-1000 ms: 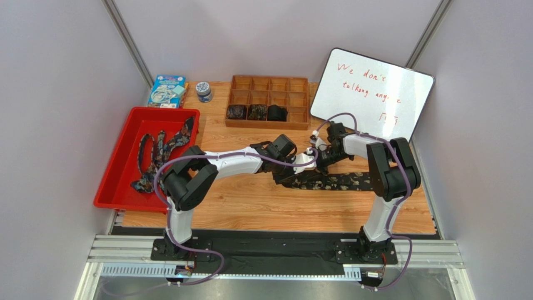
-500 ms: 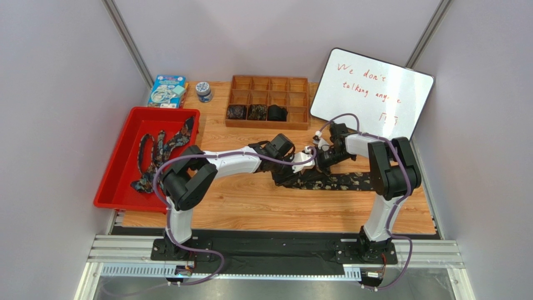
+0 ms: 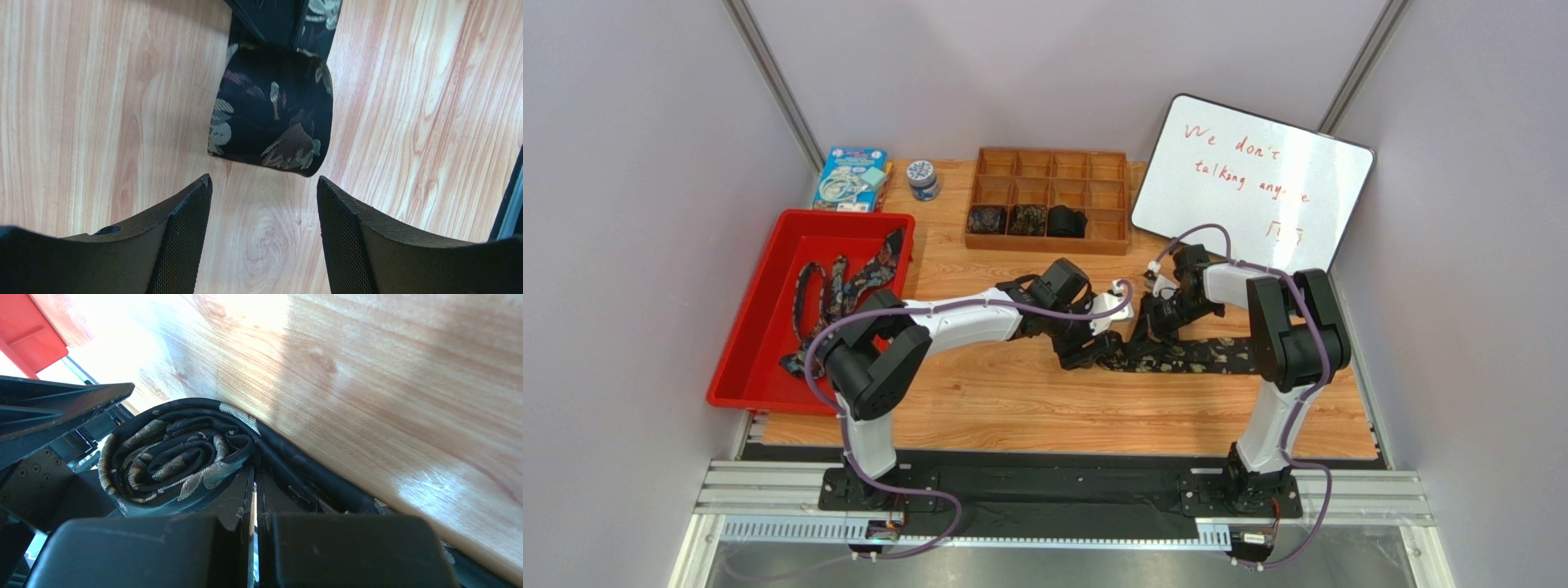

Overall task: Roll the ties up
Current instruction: Roll the tie at the center of the board.

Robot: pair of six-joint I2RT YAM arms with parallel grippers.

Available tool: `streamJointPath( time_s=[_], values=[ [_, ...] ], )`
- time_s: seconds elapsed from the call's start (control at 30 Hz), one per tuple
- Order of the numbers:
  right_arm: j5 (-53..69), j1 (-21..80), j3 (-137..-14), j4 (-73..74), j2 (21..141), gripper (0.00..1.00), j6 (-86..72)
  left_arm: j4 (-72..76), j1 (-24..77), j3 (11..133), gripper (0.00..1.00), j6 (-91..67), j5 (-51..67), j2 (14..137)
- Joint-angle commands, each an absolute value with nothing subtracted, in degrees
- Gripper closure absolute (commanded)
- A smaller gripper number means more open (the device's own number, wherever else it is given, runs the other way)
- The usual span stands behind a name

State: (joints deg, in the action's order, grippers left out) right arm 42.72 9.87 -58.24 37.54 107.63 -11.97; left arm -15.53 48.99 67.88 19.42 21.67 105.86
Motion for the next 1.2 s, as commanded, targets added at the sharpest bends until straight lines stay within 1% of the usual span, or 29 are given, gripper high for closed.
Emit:
streamJointPath(
  time_s=[0.0,0.3,0.4,0.43,0.53,0.73,0.93,0.97,1.0,1.03,1.07,1.13,1.17],
  values=[
    [35.8,9.8,-57.8,37.2,109.1,1.00,-9.1,-10.8,49.0,68.9,0.31,17.8,24.9,105.9],
    [35.4,9.8,-57.0,36.4,111.8,1.00,-7.7,-2.5,49.6,70.1,0.32,15.9,28.9,110.4],
    [36.0,9.8,-56.9,36.2,112.9,1.00,-7.7,-0.9,50.4,71.4,0.37,15.9,30.1,110.9],
    [36.0,9.8,-56.8,35.9,113.0,1.00,-7.6,-0.4,50.7,72.1,0.41,16.0,30.6,111.0],
    [37.0,9.8,-57.0,35.1,113.4,1.00,-8.0,-0.4,51.7,73.2,0.47,16.3,31.5,111.7],
    [38.9,9.8,-57.3,34.3,112.5,1.00,-8.1,-0.3,53.1,74.4,0.56,17.0,30.7,114.9],
    [41.8,9.7,-58.4,36.2,109.4,1.00,-6.6,-6.9,54.5,74.8,0.60,22.0,25.9,118.0],
    [42.0,9.7,-58.5,37.4,108.0,0.98,-6.1,-7.6,54.5,74.4,0.62,22.4,25.3,118.3],
    [41.9,9.7,-58.7,38.1,107.3,0.96,-5.3,-9.3,54.7,74.2,0.66,22.8,23.4,118.4],
    [41.9,9.6,-59.0,39.2,106.6,0.94,-4.8,-10.4,54.8,74.2,0.68,23.4,22.4,118.6],
    [41.9,9.5,-59.3,40.1,105.7,0.90,-4.4,-11.2,55.4,74.0,0.69,24.5,21.3,119.1],
    [41.9,9.3,-60.5,42.6,105.2,0.87,-3.1,-13.2,56.0,73.4,0.71,25.4,18.8,119.4],
    [41.7,8.9,-61.1,43.5,105.0,0.83,-2.8,-13.6,56.0,73.2,0.72,25.7,18.3,119.4]
  ],
)
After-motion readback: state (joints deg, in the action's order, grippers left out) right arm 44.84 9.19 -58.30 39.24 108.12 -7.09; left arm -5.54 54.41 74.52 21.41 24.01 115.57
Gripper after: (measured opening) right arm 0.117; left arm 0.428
